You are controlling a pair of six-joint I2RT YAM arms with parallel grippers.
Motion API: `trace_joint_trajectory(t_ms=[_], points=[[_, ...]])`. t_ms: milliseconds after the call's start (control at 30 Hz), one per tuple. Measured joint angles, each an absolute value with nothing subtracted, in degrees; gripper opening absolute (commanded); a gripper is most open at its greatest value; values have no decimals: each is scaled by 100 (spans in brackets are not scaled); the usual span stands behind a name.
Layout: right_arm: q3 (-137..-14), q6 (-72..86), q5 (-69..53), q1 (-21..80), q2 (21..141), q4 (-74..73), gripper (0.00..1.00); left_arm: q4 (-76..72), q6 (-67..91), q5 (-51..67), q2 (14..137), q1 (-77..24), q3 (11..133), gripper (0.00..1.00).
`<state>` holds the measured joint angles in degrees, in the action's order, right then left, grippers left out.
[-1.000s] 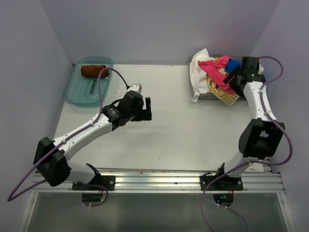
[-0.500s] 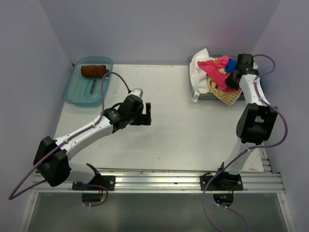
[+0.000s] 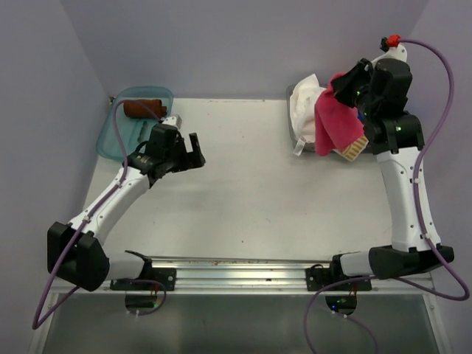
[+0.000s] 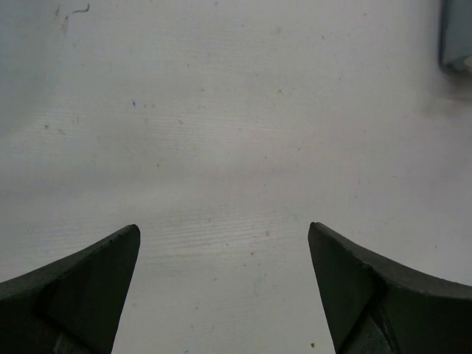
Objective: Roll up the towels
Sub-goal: Grab a towel with the right arm, then move the towel to the center of the board
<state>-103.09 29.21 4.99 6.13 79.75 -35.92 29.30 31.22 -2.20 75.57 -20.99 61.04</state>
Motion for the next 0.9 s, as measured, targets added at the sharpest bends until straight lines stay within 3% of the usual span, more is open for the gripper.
trace_joint_trajectory(t_ms=[233, 467, 567, 600, 733, 900], points=[[-10311, 2895, 338, 1356, 7826, -3636, 0, 2993, 3153, 3, 7175, -1800, 6143, 100], [-9017, 3083, 303, 2862, 7688, -3518, 0, 3315, 3173, -3, 7172, -1455, 6552, 100], [-8335, 3249, 276, 3426, 7671, -3430, 34, 3378, 3116, -73, 7161, -1420, 6681, 100], [-8042, 3321, 185, 3538, 7660, -3297, 52, 3385, 3079, -78, 7153, -1420, 6685, 100], [-7234, 3387, 32, 3634, 7850, -3354, 63, 3398, 2991, 56, 7144, -1422, 6665, 99], [-6394, 3393, 204, 3463, 7819, -3415, 64, 3286, 2930, 329, 7231, -1629, 6292, 97]])
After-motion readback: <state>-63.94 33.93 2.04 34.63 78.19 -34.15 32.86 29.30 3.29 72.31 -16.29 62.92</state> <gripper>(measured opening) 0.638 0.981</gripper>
